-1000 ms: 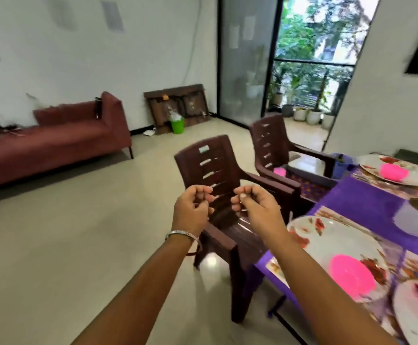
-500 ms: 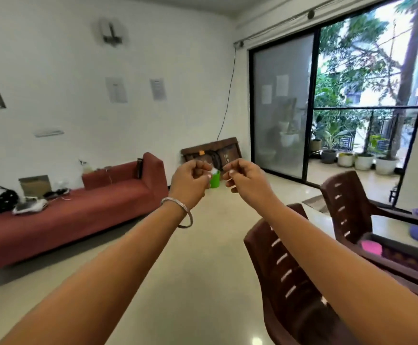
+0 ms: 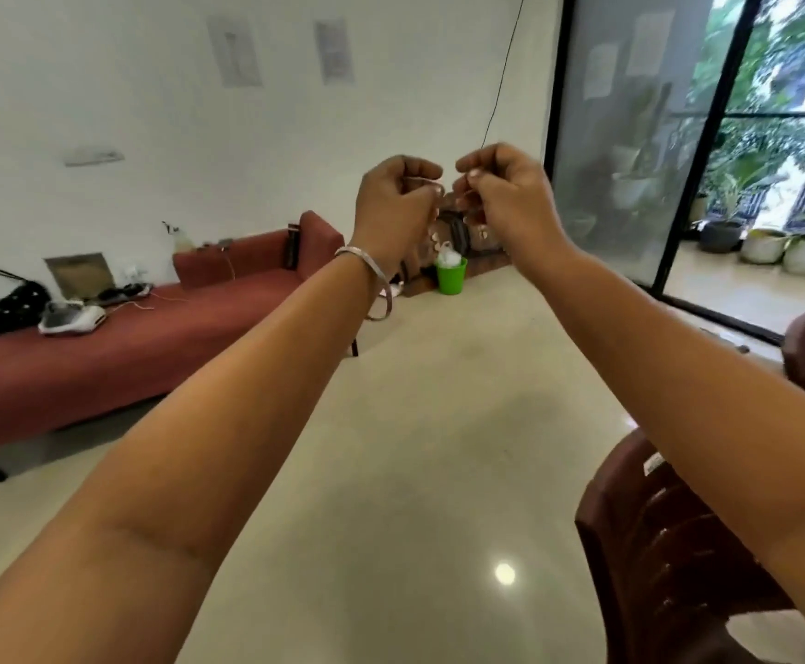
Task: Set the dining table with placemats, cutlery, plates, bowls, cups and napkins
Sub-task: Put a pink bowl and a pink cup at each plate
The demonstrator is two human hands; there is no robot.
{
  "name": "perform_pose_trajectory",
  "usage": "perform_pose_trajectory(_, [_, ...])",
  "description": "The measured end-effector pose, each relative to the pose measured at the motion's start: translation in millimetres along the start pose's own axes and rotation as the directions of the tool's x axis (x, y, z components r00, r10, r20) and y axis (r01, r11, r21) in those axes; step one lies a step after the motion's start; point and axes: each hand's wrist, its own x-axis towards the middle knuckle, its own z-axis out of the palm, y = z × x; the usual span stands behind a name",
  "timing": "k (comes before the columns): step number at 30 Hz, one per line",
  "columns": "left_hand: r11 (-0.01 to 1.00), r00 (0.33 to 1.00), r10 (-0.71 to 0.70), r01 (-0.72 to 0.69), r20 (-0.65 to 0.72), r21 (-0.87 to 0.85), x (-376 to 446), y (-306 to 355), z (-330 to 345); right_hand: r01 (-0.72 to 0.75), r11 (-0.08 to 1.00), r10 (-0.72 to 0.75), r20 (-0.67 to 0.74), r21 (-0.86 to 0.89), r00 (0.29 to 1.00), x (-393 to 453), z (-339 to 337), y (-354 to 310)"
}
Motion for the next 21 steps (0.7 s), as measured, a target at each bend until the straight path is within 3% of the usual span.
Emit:
perform_pose_trajectory(6, [0.996,0.998,-0.040,0.044,0.047,-0.079,114,-79,32,0.008,0.997,-0.014,-0.076,-0.081,0.997,106,13,96])
perform_pose_trajectory(11, [0.993,0.996,0.018,-0.007,0.091,-0.118,218,-150,59,-0.016,0.994,-0.001,-0.150,-0.110,0.989,201,20,166])
perform_pose_trajectory(14, [0.979,0.983,-0.024,0.060,0.184,-0.194,270,-181,88,-0.029,0.997,0.013,-0.215,-0.073,0.976,247,13,197])
perform_pose_trajectory(21, [0.977,0.907,-0.009,0.097,0.420,-0.190,361,-247,214,-0.089,0.970,-0.008,-0.391,-0.227,0.920,325,-64,283])
